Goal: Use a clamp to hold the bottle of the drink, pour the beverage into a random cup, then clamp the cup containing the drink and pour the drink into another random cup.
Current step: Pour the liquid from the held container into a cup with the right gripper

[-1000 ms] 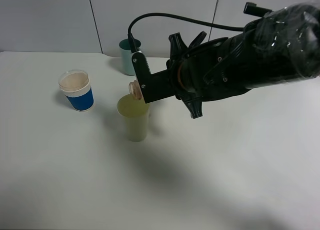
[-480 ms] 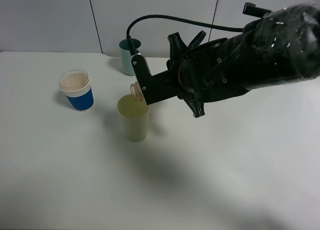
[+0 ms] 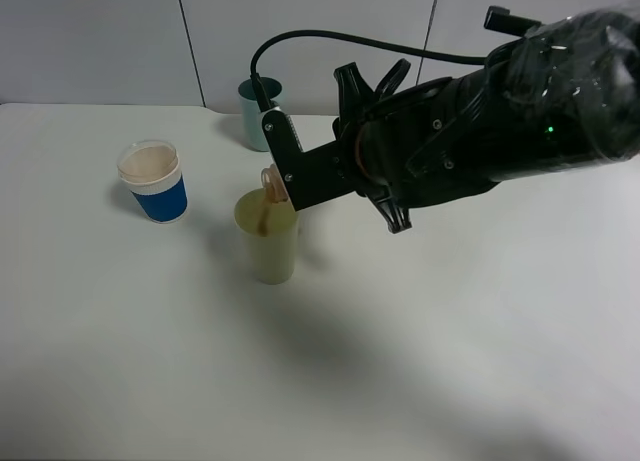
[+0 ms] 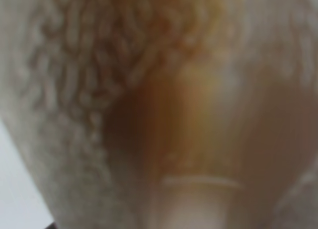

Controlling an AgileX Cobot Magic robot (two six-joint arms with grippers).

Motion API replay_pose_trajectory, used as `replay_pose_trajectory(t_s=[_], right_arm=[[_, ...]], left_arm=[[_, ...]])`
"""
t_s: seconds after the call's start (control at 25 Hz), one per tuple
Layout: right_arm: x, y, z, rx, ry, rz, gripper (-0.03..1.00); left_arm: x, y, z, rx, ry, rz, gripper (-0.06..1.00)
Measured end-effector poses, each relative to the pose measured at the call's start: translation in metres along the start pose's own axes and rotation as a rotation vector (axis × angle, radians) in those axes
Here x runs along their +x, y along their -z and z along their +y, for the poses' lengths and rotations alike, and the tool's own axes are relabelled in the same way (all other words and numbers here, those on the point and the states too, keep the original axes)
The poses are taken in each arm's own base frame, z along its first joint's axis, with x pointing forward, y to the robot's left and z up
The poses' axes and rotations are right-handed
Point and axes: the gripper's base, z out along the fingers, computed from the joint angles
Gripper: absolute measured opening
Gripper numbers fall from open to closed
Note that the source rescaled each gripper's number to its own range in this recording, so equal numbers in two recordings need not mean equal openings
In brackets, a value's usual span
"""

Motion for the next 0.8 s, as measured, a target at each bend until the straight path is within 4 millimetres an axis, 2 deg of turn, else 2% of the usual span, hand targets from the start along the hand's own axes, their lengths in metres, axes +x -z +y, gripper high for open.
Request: replay_pose_trajectory(t_s=[0.8], right_arm=[[-0.001, 0.002, -0.014, 0.054, 0.034, 0.003, 0.0]], left_arm=[[0.0, 0.0, 0.0, 0.0, 0.0, 0.0, 0.88]])
